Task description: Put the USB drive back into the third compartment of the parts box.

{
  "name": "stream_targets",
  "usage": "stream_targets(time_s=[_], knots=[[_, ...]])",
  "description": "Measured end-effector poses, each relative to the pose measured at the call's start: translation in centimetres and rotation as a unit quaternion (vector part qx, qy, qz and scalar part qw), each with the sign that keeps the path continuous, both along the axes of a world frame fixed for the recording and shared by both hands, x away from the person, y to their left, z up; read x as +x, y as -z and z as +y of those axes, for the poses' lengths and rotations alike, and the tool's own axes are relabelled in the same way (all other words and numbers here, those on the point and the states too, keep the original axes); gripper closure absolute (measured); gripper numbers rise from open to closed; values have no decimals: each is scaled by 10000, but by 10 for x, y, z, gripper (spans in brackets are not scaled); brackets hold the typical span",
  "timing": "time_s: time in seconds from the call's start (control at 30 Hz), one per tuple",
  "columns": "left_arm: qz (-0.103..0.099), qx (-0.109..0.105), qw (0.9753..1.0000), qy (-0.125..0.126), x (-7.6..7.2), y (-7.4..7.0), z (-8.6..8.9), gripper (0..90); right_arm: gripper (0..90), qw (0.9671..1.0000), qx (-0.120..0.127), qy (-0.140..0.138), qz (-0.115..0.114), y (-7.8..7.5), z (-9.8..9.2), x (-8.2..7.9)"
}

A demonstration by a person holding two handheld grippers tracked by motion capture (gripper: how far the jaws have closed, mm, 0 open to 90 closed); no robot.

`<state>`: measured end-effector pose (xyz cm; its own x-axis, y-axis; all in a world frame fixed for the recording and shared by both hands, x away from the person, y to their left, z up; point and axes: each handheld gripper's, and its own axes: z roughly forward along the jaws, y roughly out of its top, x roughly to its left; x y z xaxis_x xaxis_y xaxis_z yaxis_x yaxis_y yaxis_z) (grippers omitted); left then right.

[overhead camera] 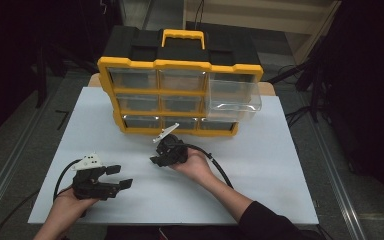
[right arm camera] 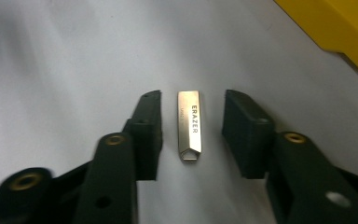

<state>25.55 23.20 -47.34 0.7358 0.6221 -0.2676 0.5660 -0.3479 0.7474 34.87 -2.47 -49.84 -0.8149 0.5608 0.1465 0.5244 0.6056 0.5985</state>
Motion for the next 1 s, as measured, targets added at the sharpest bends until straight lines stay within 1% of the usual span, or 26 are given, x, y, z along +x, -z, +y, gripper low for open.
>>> stream_targets(time_s=[0.07, 0.13, 0.17, 0.2, 0.23, 0.3, 0.37, 0.43, 0.5, 0.53, 0.57, 0.6, 0.63, 0.67, 0.77, 0.93, 0.97, 1.0], knots=[[3, 5, 10000, -10, 0, 0, 0, 278, 626, 9999, 10, 91, -54, 1, 1, -2], [-1, -7, 10000, -31, 0, 0, 1, 278, 684, 9995, -130, 96, -257, 1, 1, -5], [0, -7, 10000, -38, 0, 0, 1, 278, 711, 9993, -144, 110, -342, 2, 2, -6], [1, -6, 10000, -37, 0, 0, 1, 278, 735, 9991, -180, 114, -369, 1, 3, -7], [0, -4, 10000, -35, 0, 0, 1, 278, 755, 9992, -171, 104, -342, 1, 3, -8], [-3, -9, 10000, -35, 0, 0, 1, 278, 759, 9992, -179, 96, -358, 2, 3, -8], [-6, -12, 10000, -33, 0, 0, 1, 278, 762, 9993, -158, 125, -315, 1, 3, -8], [-3, -11, 10000, -32, 0, 0, 1, 278, 763, 9996, -136, 67, -252, 1, 2, -6], [-5, -11, 10000, -30, 0, 0, 1, 278, 764, 9999, -103, 25, -134, 0, 0, -3], [-7, -15, 10000, -32, 0, 0, 1, 278, 764, 10000, -27, -21, -21, 0, -1, -1], [-9, -19, 10000, -32, 0, 0, 1, 278, 764, 9999, 13, 3, 159, 0, -2, 1], [-12, -15, 10000, -33, 0, 0, 1, 278, 764, 9994, 81, -87, 338, -1, -4, 4], [-4, -11, 10000, -35, 0, 0, 1, 278, 765, 9986, 126, -69, 517, -1, -4, 5], [1, -5, 10000, -31, 0, 0, 1, 278, 765, 9981, 149, -141, 575, -1, -5, 7], [-14, -14, 10000, -34, 0, 0, 1, 278, 765, 9981, -31, -253, 566, -5, -2, 5], [-7, -22, 10000, -40, 0, -1, 1, 278, 765, 9971, 40, -450, 611, -14, -2, 3], [-9, -20, 10000, -32, 0, -1, 1, 278, 765, 9966, 74, -521, 630, -16, -3, 3], [-12, -12, 10000, -26, 0, -1, 1, 278, 765, 9959, 28, -639, 647, -18, -4, 4]])
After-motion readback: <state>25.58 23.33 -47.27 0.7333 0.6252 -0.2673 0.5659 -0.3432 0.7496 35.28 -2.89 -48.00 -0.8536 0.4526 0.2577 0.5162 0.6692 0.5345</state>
